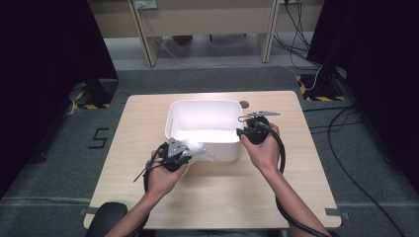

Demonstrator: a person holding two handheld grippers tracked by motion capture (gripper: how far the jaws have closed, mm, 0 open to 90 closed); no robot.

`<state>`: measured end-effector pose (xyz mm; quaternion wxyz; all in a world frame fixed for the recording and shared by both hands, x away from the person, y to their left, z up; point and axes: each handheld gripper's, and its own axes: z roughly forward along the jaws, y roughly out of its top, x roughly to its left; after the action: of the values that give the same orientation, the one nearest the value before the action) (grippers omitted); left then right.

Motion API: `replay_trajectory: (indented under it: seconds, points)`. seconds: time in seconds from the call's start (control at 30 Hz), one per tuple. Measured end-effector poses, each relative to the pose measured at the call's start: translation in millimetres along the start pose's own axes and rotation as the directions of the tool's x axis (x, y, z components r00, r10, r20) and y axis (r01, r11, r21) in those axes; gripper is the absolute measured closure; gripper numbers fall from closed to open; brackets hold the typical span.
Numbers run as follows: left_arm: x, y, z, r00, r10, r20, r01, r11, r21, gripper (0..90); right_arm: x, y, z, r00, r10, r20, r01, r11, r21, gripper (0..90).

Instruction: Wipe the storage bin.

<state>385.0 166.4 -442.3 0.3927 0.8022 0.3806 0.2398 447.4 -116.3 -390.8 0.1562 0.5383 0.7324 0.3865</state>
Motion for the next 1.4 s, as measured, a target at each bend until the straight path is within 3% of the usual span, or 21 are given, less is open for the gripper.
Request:
replay_trajectory:
  seconds: [1.4]
  points:
    - [-11.0, -23.1, 29.5, 0.9989, 0.047, -0.003, -0.047, 0.9977, 0.049, 78.9, 0.0, -0.1, 0.5, 1.0000, 0.003, -0.002, -0.003, 1.0000, -0.004, 70.9]
